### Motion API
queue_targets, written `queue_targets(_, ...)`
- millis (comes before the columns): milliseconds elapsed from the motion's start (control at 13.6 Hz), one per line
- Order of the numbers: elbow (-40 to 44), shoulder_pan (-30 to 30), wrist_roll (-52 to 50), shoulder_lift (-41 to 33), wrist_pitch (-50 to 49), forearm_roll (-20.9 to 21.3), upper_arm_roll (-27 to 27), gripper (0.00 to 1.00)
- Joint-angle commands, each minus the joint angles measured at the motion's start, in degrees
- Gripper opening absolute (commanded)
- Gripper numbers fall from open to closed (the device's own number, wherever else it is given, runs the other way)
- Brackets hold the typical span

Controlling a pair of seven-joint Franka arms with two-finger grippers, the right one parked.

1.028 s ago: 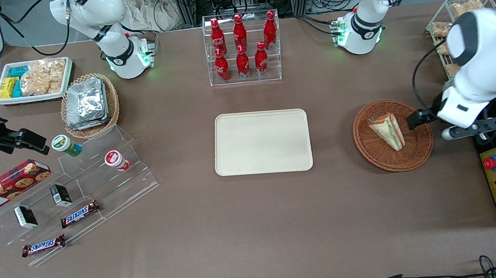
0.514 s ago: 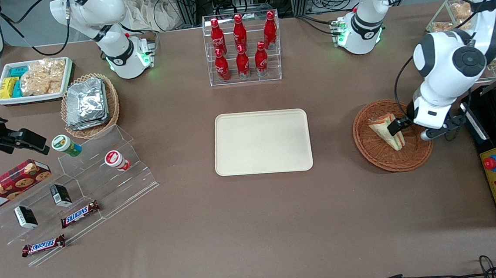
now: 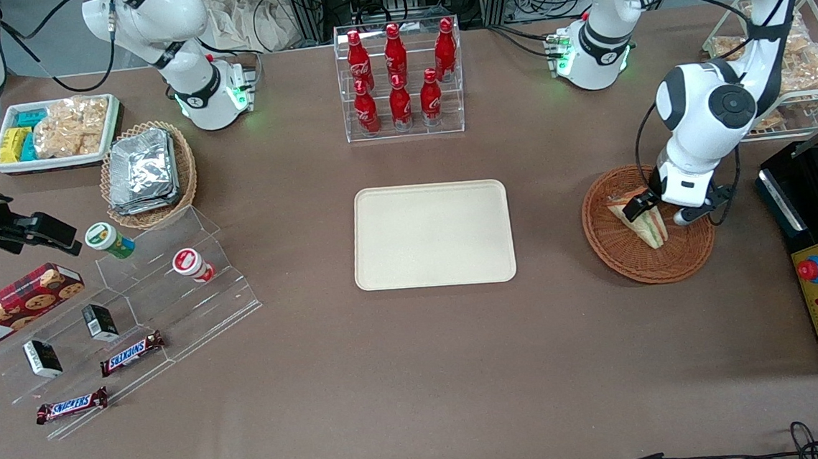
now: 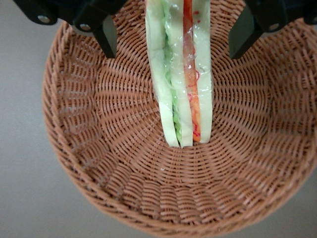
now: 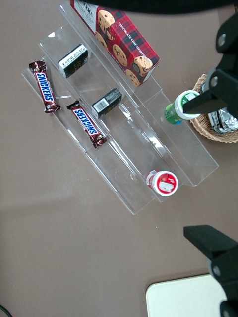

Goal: Place sandwich from basket to tray
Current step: 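Lower the left gripper and close it on the sandwich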

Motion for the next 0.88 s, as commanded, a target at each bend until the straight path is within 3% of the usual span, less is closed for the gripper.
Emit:
queue_targets(0, -1.4, 0.3, -0.7, 2.5, 4.6, -0.5, -0.1, 1.00)
queue_targets(73, -1.5, 0.3, -0.7, 3.0, 5.5, -0.5, -0.1, 0.97)
queue_targets(147, -1.6, 0.3, -0.8, 3.0, 5.6, -0.5, -0.1, 0.63)
queue_targets(220, -1.6, 0.3, -0.6, 3.0, 5.5, -0.3, -0.1, 0.21)
queue_targets(294, -1.6, 0.2, 0.0, 3.2, 5.5, -0.2, -0.1, 0.00)
queue_targets(514, -1.5, -0.3, 0.6, 1.8, 3.9, 0.2, -0.2, 0.00)
queue_targets(661, -0.9, -0.9, 0.7, -3.3, -4.3, 1.4, -0.9, 0.00)
queue_targets(807, 0.5, -1.2, 0.7, -9.4, -13.2, 7.1, -2.6, 0.00)
